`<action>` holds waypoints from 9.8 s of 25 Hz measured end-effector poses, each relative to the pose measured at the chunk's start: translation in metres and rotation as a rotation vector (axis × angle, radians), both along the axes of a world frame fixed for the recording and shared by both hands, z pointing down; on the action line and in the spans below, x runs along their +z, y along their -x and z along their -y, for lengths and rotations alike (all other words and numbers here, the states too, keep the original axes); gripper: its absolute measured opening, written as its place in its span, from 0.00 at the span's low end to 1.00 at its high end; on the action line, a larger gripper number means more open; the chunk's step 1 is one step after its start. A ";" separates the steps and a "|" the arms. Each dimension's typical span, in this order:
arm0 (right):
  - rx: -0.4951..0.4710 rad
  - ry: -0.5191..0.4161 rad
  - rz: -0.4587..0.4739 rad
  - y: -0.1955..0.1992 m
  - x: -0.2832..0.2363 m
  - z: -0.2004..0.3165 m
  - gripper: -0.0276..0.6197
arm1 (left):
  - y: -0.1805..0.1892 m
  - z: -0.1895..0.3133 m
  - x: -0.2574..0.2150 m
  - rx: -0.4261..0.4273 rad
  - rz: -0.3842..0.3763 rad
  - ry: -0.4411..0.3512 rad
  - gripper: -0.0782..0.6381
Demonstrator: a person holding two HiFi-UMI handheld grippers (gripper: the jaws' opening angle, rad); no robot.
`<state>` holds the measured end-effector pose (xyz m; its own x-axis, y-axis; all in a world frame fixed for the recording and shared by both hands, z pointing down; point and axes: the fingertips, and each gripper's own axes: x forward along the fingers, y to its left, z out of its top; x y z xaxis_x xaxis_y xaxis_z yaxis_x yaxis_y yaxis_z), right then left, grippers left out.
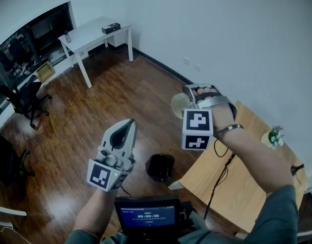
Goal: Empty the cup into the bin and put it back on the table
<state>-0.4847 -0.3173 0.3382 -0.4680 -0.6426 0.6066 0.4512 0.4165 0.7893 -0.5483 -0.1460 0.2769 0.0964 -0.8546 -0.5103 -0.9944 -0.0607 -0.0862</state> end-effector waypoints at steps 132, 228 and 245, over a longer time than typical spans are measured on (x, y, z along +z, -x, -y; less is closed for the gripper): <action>1.106 0.566 1.314 -0.864 0.069 -0.097 0.65 | -0.771 0.138 0.049 0.981 0.052 0.328 0.11; 1.042 0.701 1.348 -0.906 0.279 0.011 0.75 | -0.871 0.225 0.284 0.715 0.088 0.863 0.11; 0.967 0.644 1.480 -0.928 0.203 -0.072 0.50 | -0.856 0.145 0.227 0.682 0.050 0.782 0.11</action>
